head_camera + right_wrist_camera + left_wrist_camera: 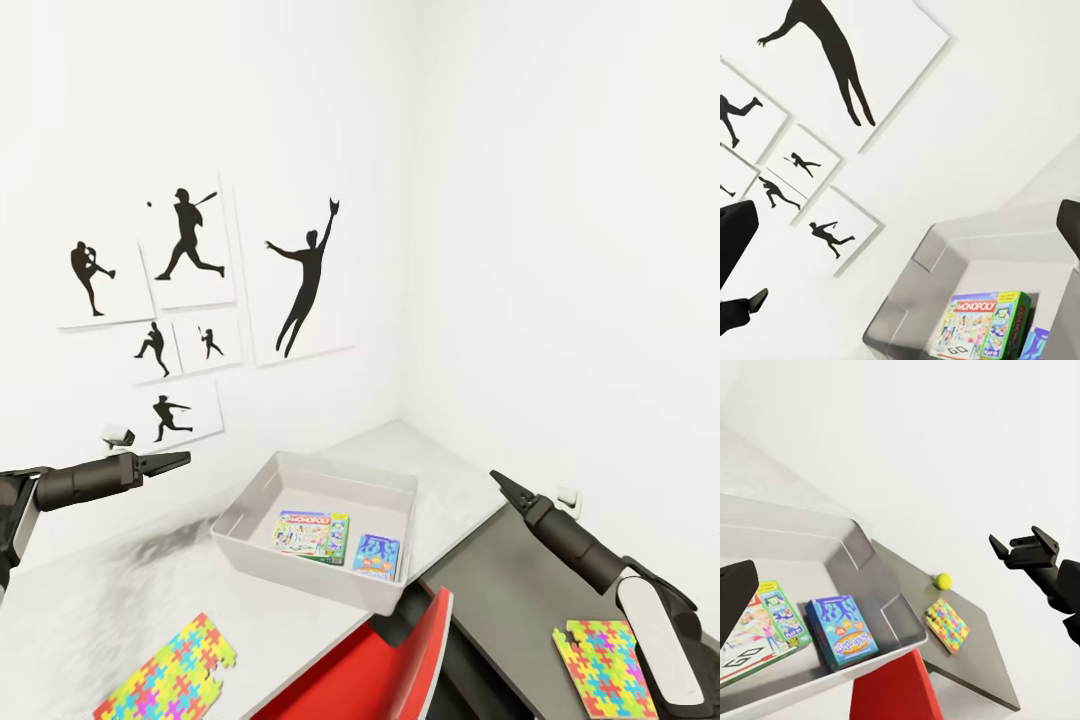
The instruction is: Put all the toys in the child's room - the three board games (two on the bed and one on the table), the two jigsaw puzzles on the table, and the tennis ball on the table - inside the toy box on the table in the child's room.
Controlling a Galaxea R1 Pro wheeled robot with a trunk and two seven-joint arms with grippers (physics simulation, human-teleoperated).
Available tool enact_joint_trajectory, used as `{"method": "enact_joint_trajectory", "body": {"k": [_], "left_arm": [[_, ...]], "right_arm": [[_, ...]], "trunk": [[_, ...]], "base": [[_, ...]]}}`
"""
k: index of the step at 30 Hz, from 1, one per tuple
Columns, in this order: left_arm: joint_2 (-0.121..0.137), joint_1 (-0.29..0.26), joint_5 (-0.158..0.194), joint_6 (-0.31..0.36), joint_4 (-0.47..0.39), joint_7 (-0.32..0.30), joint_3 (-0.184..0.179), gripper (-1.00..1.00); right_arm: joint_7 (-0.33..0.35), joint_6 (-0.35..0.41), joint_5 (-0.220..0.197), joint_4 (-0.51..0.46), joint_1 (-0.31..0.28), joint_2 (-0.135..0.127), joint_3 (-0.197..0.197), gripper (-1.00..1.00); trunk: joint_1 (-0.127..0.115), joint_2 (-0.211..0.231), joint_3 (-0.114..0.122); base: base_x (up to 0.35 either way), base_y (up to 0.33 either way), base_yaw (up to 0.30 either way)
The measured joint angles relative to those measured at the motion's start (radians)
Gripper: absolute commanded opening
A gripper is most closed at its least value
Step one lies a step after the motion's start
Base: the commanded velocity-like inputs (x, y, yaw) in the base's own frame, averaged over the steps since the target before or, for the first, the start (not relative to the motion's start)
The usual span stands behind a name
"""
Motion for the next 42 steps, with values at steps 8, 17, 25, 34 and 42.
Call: {"method": "enact_joint_trajectory", "body": {"k": [8,17,25,34,42], "left_arm": [[0.001,0.001,0.000,0.000,-0.001,0.000,0.001,1.00],[0.000,0.001,0.000,0.000,-0.001,0.000,0.000,1.00],[-0.003,0.001,0.000,0.000,-0.001,0.000,-0.001,1.00],[-0.006,0.001,-0.001,0.000,-0.001,0.000,-0.003,1.00],[-0.007,0.001,-0.003,0.000,-0.001,0.000,-0.004,1.00]], "right_arm": [[0.000,0.000,0.001,0.000,0.000,0.003,-0.001,1.00],[0.000,-0.001,0.002,0.001,0.000,0.003,-0.001,1.00],[0.000,0.000,0.002,0.002,0.000,0.004,-0.001,1.00],[-0.001,0.000,0.000,0.000,0.000,0.004,-0.001,1.00],[0.000,0.001,0.001,0.001,0.000,0.003,-0.002,1.00]], "trunk": [[0.000,0.000,0.012],[0.000,0.000,0.027],[0.000,0.000,0.038],[0.000,0.000,0.040],[0.000,0.000,0.041]], "base": [[-0.156,0.000,0.000],[-0.229,0.000,0.002],[-0.065,0.000,0.075],[-0.008,0.000,0.032],[-0.095,0.000,0.198]]}}
